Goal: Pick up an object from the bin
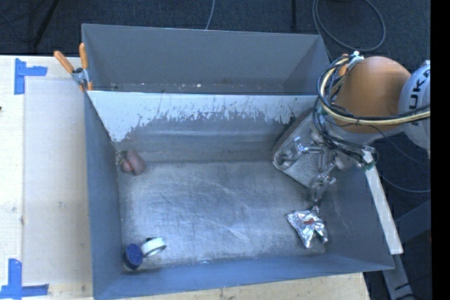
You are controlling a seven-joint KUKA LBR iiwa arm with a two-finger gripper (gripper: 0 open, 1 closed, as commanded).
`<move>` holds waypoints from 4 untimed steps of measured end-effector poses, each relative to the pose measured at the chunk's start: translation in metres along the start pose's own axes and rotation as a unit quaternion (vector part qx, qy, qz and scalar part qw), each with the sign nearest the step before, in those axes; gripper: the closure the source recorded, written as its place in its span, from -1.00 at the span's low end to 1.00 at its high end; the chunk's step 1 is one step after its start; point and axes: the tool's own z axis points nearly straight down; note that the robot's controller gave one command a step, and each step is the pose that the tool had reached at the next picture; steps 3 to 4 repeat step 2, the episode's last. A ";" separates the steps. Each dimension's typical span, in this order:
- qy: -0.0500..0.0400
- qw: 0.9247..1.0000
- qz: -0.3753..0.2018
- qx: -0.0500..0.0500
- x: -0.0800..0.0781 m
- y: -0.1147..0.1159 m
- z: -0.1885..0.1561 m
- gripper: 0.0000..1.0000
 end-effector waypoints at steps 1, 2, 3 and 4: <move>0.000 1.000 0.004 -0.003 -0.001 0.000 0.000 1.00; 0.005 0.992 -0.126 0.007 0.038 0.008 -0.192 1.00; 0.005 0.992 -0.126 0.007 0.038 0.008 -0.192 1.00; 0.005 0.992 -0.126 0.007 0.038 0.008 -0.192 1.00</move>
Offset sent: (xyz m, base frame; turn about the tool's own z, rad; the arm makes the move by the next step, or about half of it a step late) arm 0.0000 0.0000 0.0000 0.0000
